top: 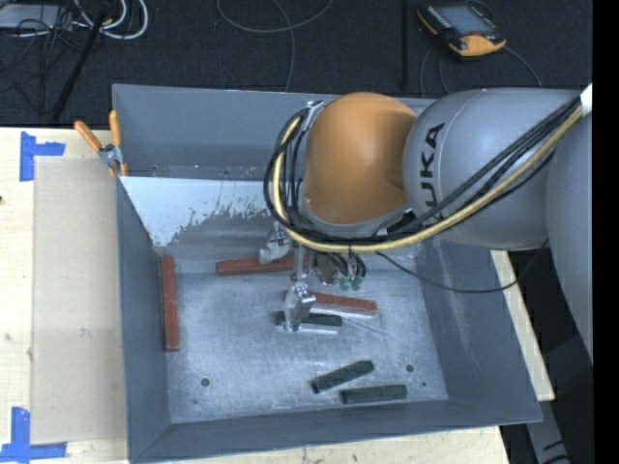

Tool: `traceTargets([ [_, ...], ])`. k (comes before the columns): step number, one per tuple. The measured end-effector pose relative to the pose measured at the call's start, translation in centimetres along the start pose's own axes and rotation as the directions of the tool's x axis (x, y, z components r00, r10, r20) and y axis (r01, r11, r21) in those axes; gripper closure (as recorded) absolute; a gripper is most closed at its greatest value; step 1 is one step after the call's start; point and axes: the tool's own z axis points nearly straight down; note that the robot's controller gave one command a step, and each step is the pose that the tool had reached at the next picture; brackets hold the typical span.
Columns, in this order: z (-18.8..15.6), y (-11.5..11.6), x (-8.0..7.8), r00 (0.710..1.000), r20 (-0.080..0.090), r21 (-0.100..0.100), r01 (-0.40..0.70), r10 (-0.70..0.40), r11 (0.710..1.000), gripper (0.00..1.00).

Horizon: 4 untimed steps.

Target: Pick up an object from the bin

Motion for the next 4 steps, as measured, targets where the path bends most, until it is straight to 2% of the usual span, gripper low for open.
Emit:
traceTargets([
  [1,3.1,-2.8,2.8,0.986,0.016,0.003,0.169,-0.169,0.986,0.0],
  [2,10.0,-3.1,-1.8,0.965,0.028,0.005,0.259,-0.259,0.966,1.0],
  [3,10.0,-3.1,-1.8,0.966,0.028,0.005,0.259,-0.259,0.966,1.0],
  [4,5.9,-4.4,-1.3,0.961,0.003,-0.001,0.276,-0.276,0.961,1.0],
])
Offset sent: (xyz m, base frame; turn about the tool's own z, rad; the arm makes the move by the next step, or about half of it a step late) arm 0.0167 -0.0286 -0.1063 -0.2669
